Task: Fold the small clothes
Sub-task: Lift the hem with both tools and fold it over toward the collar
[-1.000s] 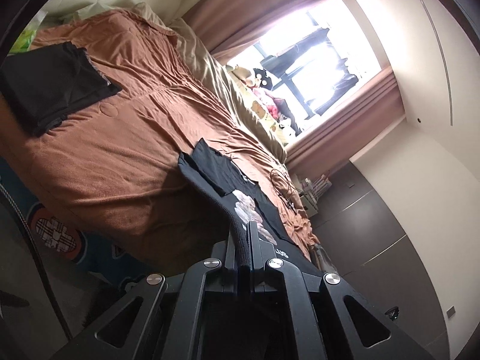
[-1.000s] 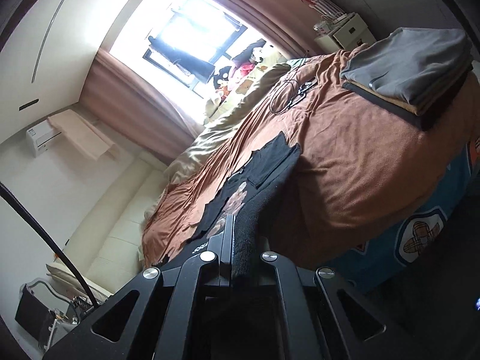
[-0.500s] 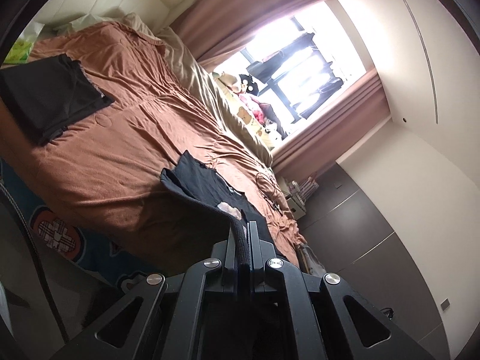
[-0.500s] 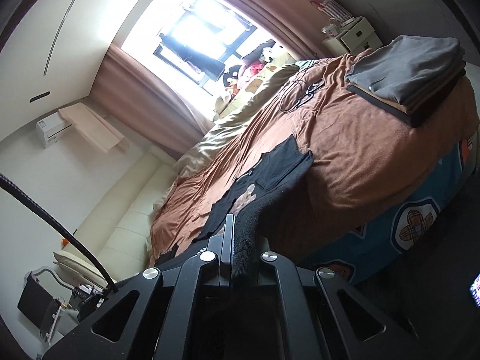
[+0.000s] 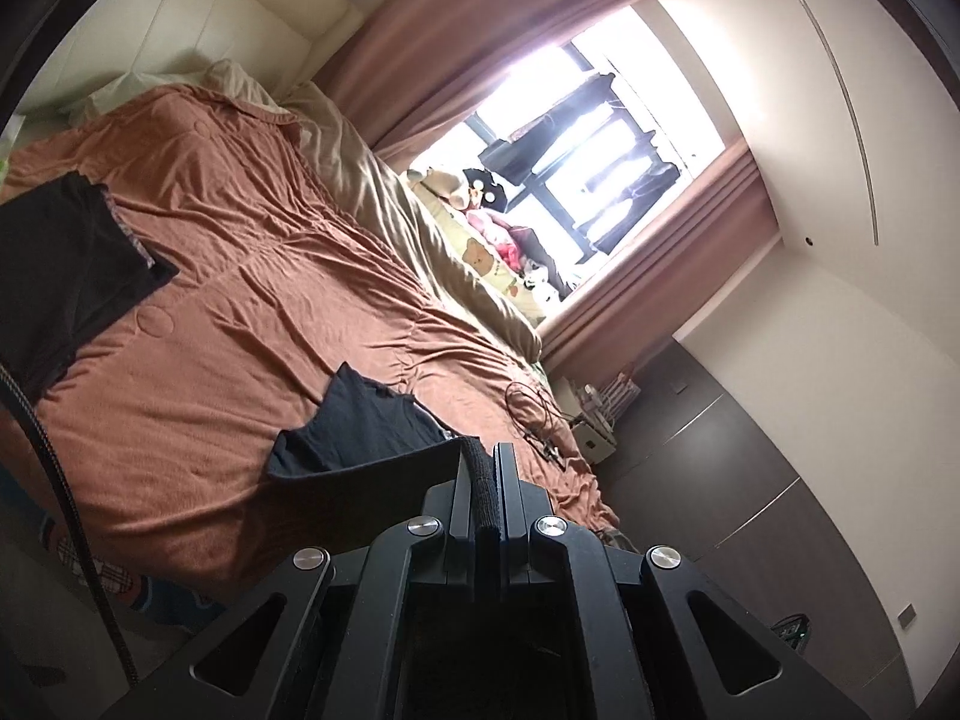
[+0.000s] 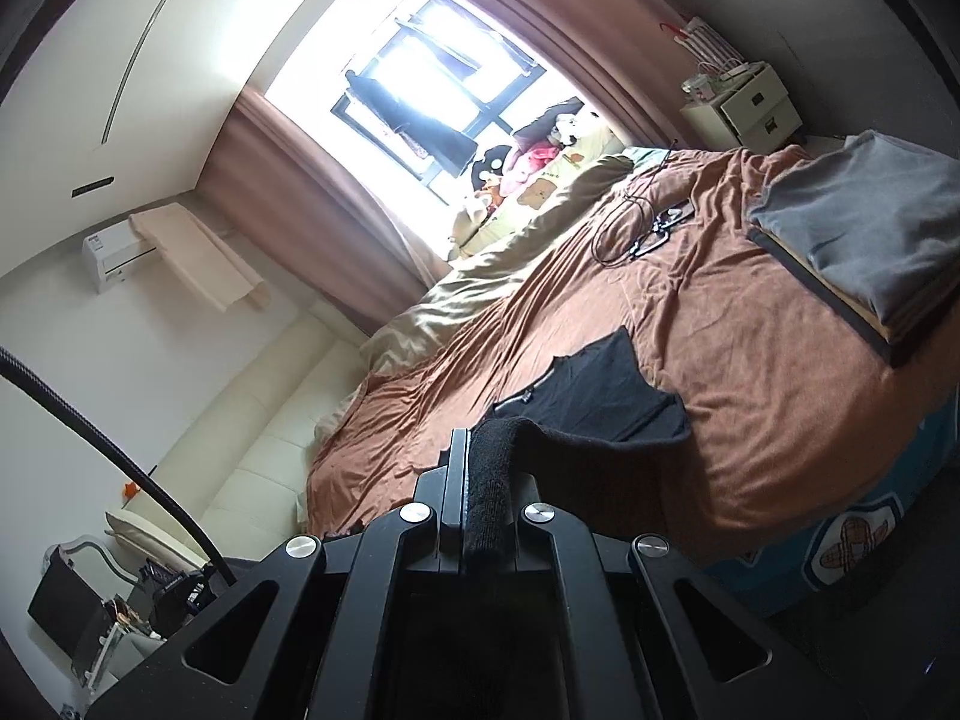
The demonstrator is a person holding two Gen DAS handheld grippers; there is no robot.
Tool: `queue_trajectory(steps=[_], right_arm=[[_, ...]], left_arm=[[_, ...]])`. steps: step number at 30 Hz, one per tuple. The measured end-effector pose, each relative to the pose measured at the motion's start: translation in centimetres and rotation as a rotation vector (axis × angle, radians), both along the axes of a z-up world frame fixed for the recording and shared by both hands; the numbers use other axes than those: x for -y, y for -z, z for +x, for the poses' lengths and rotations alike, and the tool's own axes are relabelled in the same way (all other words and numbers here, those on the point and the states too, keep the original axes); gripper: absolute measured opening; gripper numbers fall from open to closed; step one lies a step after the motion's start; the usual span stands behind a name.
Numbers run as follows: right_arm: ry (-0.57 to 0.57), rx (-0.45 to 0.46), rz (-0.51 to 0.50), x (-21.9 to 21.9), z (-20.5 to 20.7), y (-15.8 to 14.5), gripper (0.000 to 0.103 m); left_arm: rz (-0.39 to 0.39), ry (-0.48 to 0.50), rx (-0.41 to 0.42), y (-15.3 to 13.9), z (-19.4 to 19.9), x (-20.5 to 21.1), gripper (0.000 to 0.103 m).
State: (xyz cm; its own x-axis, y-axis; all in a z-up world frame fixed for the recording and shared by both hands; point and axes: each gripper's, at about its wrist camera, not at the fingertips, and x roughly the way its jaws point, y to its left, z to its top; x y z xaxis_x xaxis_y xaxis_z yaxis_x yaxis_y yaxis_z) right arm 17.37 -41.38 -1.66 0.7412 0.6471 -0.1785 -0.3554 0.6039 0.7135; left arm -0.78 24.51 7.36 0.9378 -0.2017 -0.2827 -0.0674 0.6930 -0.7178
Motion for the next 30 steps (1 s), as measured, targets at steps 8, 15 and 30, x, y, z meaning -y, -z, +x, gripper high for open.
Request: queue_trajectory(steps=[8, 15, 30], right_arm=[[-0.012, -0.035, -0.046, -2.3, 8.8, -1.5, 0.000], [-0.009, -0.105, -0.102, -4.1, 16.5, -1.9, 0.000], [0.015, -0.300, -0.193, -9.7, 29.0, 1.4, 0.000]], left_arm=[[0.034, -0.010, -0.051, -0.5, 8.1, -1.6, 0.004], [0.061, -0.014, -0.130, 1.7, 15.0, -2.7, 0.004], [0.078, -0.012, -0.331, 9.9, 27.0, -5.5, 0.004]])
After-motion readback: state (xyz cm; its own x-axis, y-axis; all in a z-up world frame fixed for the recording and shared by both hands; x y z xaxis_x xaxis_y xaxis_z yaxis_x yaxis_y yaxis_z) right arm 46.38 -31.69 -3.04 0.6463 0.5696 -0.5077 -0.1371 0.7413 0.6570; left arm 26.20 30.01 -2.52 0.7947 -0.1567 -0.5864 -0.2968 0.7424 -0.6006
